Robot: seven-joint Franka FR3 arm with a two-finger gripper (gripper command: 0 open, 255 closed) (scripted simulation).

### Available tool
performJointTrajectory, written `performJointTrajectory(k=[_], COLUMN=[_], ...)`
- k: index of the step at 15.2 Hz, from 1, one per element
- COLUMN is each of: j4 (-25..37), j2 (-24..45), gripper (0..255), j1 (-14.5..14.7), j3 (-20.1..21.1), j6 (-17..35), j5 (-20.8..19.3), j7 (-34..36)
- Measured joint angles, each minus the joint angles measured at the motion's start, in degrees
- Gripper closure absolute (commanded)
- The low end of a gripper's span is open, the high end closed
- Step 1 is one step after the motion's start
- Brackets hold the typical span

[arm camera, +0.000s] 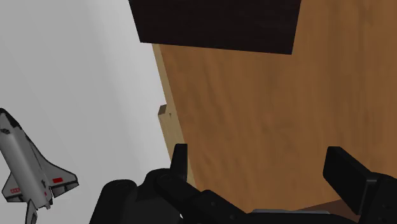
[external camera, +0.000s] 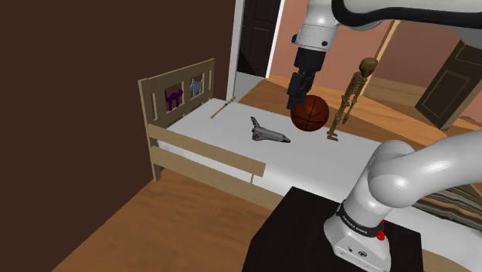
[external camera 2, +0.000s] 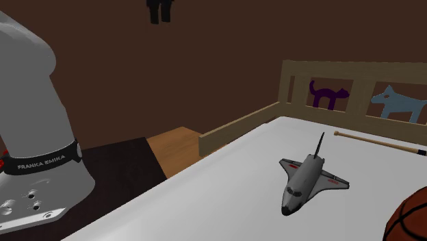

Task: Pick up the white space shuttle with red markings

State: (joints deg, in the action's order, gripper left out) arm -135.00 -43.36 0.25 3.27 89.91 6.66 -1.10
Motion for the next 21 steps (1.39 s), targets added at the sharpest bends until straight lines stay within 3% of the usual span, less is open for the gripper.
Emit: performJointTrajectory(k=[4, 9, 21], j4=[-1.9, -5.9, -7.9], j2=[0.9, 4.1, 20.2], gripper=[0, 0, 0], j1=[-0.7, -2.5, -6.0], j3=[-1.6, -5.7, -15.6], j6=[2.9, 10.3, 29.8], j5=[-1.4, -4.7, -9.6], j7=[-2.4, -8.4, -22.2])
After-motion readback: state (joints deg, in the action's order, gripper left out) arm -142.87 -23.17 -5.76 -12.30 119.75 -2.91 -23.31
